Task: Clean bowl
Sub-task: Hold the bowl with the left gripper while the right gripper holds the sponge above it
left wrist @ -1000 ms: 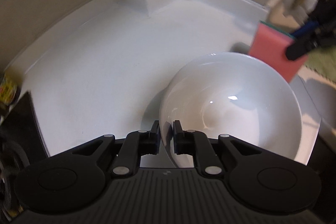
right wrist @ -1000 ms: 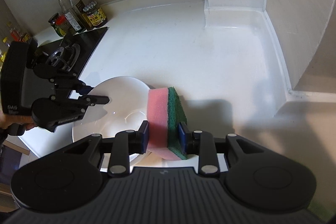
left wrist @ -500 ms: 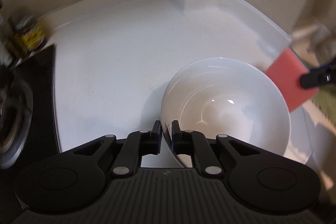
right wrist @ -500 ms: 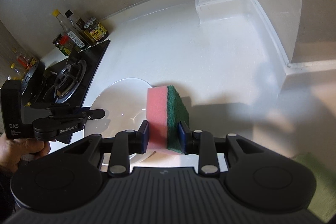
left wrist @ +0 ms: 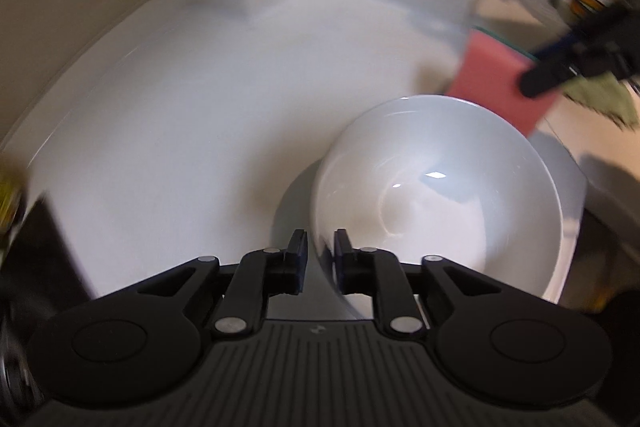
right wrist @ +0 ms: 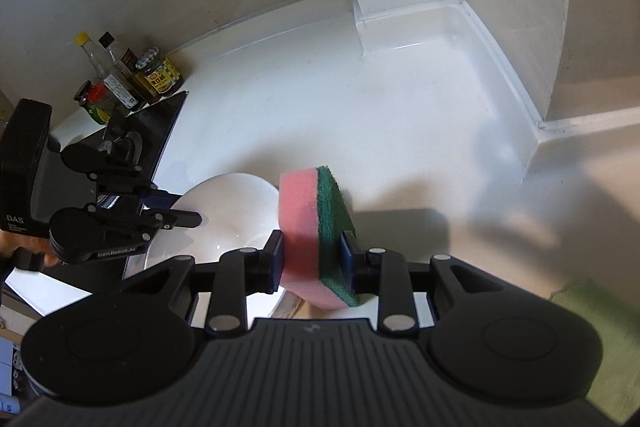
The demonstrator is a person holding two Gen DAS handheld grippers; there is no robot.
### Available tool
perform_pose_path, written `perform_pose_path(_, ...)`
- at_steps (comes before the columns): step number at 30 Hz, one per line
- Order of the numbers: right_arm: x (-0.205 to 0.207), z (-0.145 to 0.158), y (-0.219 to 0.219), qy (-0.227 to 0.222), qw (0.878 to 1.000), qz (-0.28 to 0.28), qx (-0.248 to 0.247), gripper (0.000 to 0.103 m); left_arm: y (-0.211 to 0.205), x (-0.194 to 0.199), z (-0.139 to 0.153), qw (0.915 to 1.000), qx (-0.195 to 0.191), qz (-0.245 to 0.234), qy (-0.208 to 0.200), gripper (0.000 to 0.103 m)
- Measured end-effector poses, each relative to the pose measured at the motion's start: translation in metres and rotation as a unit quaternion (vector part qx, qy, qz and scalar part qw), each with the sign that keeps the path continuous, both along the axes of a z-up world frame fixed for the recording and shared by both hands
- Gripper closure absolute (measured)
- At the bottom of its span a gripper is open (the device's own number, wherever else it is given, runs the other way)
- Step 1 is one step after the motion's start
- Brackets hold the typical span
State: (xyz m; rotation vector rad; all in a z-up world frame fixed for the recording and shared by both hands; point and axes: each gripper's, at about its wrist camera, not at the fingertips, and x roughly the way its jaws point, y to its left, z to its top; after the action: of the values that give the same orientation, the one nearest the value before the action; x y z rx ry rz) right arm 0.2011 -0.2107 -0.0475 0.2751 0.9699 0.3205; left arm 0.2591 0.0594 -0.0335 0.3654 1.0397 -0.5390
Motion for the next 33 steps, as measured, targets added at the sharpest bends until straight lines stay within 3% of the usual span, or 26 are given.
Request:
perform_pose_path(2, -0.007, -0.001, 0.000, 0.001, 1.000, -0.006, 0.009, 0.078, 0.009, -0.011, -0.005, 0.9985, -0.024, 0.048, 0.007, 0.085)
perform_pose_path(4, -0.015, -0.001, 0.000, 0.002, 1.000, -0.011, 0.014, 0.078, 0.008, -0.021, -0.008, 0.9980, -0.031, 0.055, -0.010, 0.089)
perform_pose_path(9, -0.019, 0.002, 0.000, 0.011, 1.000, 0.008, 0.003, 0.078, 0.001, -0.020, -0.006, 0.9984, 0.006, -0.050, -0.024, 0.088)
perform_pose_path(12, -0.005, 0.003, -0.003, 0.017, 1.000, 0.015, 0.000, 0.078, -0.009, -0.014, -0.006, 0.9868, 0.032, -0.155, -0.037, 0.088)
perform_pose_path(14, 0.002, 0.004, -0.001, 0.015, 1.000, 0.018, -0.006, 0.078, -0.014, -0.007, -0.005, 0.9788, 0.034, -0.199, -0.037, 0.088)
perform_pose_path(15, 0.005, 0.004, 0.000, 0.013, 1.000, 0.020, -0.010, 0.078, -0.014, -0.001, -0.004, 0.9787, 0.028, -0.201, -0.031, 0.089)
perform_pose_path(17, 0.008, 0.005, 0.002, 0.011, 1.000, 0.023, -0.015, 0.078, -0.012, 0.005, -0.001, 0.9850, 0.014, -0.169, -0.029, 0.085)
perform_pose_path(22, 0.000, 0.002, -0.004, 0.008, 1.000, 0.020, 0.004, 0.078, 0.004, -0.017, 0.006, 0.9989, -0.012, -0.028, -0.036, 0.083)
perform_pose_path(24, -0.005, 0.000, -0.007, 0.006, 1.000, 0.015, 0.012, 0.078, 0.004, -0.022, 0.002, 0.9993, -0.022, -0.007, -0.028, 0.083)
perform_pose_path(26, -0.012, 0.000, -0.008, 0.003, 1.000, 0.016, 0.014, 0.078, 0.001, -0.022, -0.004, 0.9994, -0.024, -0.005, -0.026, 0.091)
perform_pose_path(31, -0.014, 0.005, -0.007, 0.002, 0.999, 0.054, -0.008, 0.078, -0.015, -0.015, -0.007, 0.9924, 0.023, -0.112, -0.045, 0.090)
perform_pose_path(33, -0.009, 0.007, -0.006, 0.001, 0.998, 0.058, -0.017, 0.078, -0.027, -0.014, -0.007, 0.9791, 0.046, -0.187, -0.066, 0.089)
